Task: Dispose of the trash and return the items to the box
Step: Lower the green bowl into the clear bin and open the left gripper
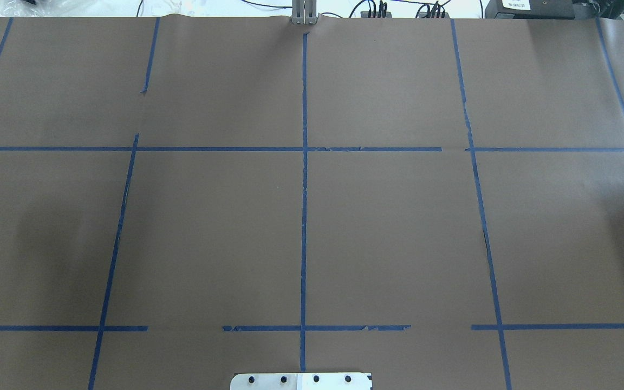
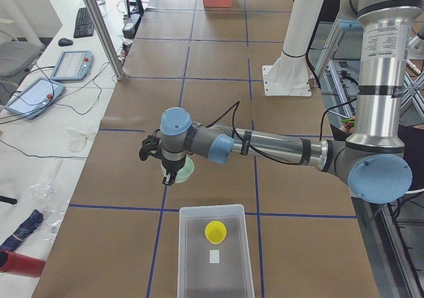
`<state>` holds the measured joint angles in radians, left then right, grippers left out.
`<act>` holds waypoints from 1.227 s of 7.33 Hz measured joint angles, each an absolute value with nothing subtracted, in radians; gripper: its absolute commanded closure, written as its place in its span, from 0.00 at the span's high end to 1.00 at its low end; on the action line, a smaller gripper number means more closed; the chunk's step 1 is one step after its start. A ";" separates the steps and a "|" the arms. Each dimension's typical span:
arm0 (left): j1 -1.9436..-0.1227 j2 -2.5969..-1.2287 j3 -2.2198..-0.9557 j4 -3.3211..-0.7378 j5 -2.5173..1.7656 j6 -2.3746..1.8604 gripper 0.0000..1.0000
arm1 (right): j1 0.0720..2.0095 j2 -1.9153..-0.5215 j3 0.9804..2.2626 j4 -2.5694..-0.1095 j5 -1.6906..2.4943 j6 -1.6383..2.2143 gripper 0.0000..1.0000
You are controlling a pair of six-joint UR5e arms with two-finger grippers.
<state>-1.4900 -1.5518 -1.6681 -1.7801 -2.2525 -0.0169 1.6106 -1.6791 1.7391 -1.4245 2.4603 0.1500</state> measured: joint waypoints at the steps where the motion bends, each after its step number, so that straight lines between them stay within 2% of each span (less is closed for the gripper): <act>1: -1.535 -1.545 -1.613 -1.782 -2.247 0.077 0.00 | 1.611 -1.679 1.740 -1.424 2.460 0.150 1.00; 5: -1.693 -1.538 -1.404 -1.818 -2.148 0.384 0.00 | 1.611 -1.681 1.741 -1.422 2.459 0.150 1.00; 9: -1.726 -1.419 -1.344 -1.975 -2.111 0.452 0.00 | 1.611 -1.682 1.742 -1.421 2.459 0.150 1.00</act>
